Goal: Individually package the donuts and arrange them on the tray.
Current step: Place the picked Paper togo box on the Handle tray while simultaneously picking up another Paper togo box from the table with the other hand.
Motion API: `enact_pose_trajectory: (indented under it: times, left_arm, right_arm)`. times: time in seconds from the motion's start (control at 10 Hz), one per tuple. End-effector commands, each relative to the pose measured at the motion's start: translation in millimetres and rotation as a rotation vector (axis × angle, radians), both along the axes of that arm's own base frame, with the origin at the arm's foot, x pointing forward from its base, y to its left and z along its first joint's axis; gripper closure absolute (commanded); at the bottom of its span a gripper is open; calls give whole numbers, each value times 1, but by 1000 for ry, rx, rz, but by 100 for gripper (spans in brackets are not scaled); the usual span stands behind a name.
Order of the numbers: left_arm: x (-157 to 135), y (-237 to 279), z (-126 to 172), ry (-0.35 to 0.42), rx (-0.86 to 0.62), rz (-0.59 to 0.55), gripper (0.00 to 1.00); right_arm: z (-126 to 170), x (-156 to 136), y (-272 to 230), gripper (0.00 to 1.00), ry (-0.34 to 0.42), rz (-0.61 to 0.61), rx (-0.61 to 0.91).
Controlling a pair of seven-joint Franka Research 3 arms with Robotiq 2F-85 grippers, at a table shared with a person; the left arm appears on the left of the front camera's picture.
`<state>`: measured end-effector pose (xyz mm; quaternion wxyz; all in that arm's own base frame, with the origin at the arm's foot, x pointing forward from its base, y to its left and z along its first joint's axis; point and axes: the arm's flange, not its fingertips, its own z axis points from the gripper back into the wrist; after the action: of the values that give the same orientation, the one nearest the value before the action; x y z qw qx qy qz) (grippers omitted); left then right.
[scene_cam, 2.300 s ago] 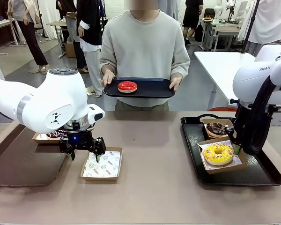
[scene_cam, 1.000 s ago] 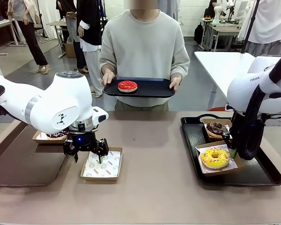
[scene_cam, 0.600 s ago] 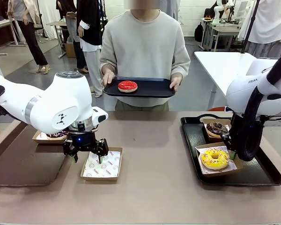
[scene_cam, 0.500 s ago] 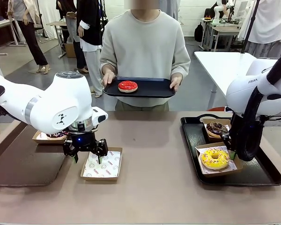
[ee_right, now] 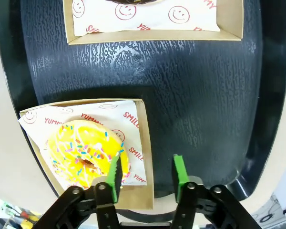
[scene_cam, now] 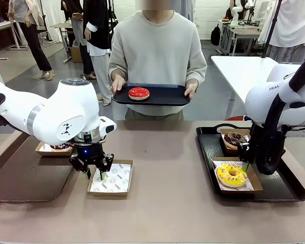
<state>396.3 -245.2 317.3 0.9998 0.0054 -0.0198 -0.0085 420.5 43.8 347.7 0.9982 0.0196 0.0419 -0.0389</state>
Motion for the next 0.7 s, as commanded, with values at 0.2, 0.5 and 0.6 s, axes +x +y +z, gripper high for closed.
enact_pose_trajectory:
  times: [0.2,0.5,0.6]
  left_arm:
    - [4,-6,1,6,4,34,100]
    - [5,-5,3,15,4,52,100]
    - [5,-5,4,18,2,57,100]
  right_arm:
    - [-4,-2,3,0,-8,0,19]
    - [0,-4,2,0,-19,-3,31]
    - [2,-6,0,0,-26,-6,42]
